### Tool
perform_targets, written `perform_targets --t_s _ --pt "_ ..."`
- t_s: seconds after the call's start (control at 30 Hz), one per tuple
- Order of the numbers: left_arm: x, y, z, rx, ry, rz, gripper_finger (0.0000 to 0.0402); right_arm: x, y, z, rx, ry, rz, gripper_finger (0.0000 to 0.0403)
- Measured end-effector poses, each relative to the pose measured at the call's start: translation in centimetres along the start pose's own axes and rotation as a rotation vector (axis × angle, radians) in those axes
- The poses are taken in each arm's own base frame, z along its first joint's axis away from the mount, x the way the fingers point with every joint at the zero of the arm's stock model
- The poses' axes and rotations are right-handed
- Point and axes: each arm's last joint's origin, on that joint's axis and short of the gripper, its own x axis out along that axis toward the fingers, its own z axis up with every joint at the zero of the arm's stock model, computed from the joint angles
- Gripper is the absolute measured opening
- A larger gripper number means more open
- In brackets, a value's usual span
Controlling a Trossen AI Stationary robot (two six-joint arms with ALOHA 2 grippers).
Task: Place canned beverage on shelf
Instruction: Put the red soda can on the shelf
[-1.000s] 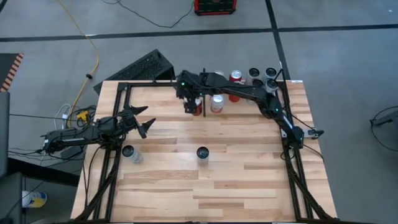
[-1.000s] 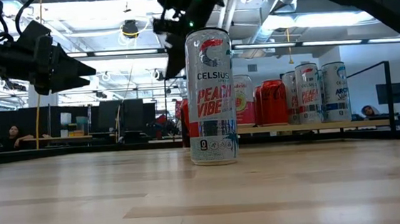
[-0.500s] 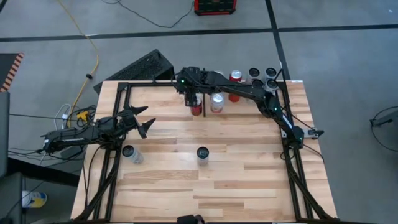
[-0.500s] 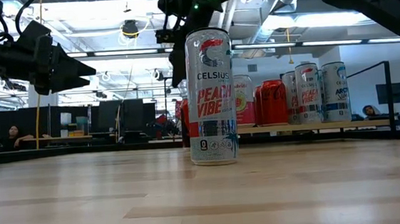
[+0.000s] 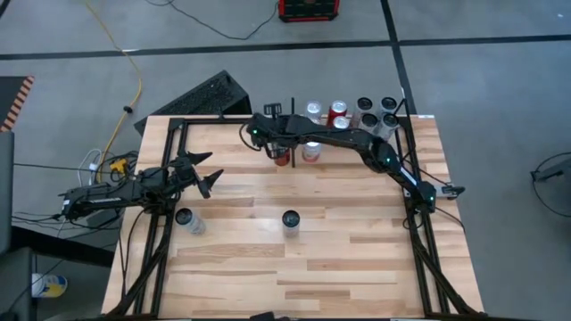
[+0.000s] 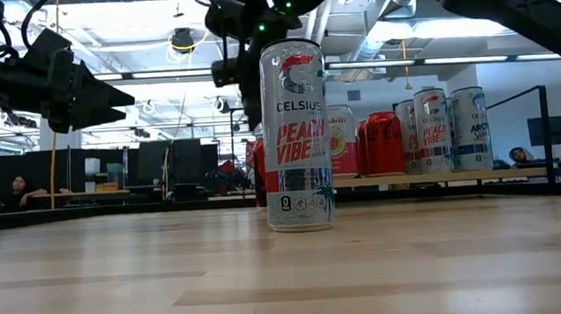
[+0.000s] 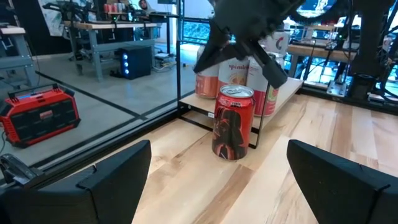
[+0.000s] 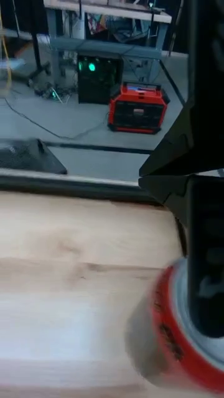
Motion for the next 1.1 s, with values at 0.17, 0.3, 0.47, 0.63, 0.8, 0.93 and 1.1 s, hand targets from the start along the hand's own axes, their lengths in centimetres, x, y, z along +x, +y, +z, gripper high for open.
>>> perform_targets --t_s 0.17,0.3,0.47,0.63,0.8,0.93,1.1 --pt "0.0 0.0 0.0 0.0 0.0 -0.001 0.0361 0.1 0.3 -0.5 -0.025 0.035 0.037 0.0016" --pt "0.0 0.0 0.0 0.0 0.0 -0.001 0.0361 0.1 0.5 -0.7 -0.036 0.051 0.053 0.0017" --pt "0.0 0.0 0.0 0.0 0.0 0.0 0.0361 0.2 0.9 -1.0 -0.06 0.081 0.094 0.0019" --pt "0.0 0.0 0.0 0.0 0.0 -0.001 0.0361 0.1 1.5 -1.0 -0.082 0.082 0.148 0.0019" --pt "0.0 0.0 0.0 0.0 0.0 -0.001 0.0361 -0.1 1.8 -0.8 -0.078 0.065 0.169 0.0019" --pt "0.0 0.0 0.0 0.0 0.0 -0.001 0.0361 -0.3 2.1 -0.7 -0.087 0.061 0.18 0.0019" --pt "0.0 0.0 0.0 0.0 0.0 -0.001 0.0361 -0.7 2.6 -0.8 -0.106 0.085 0.203 0.0019"
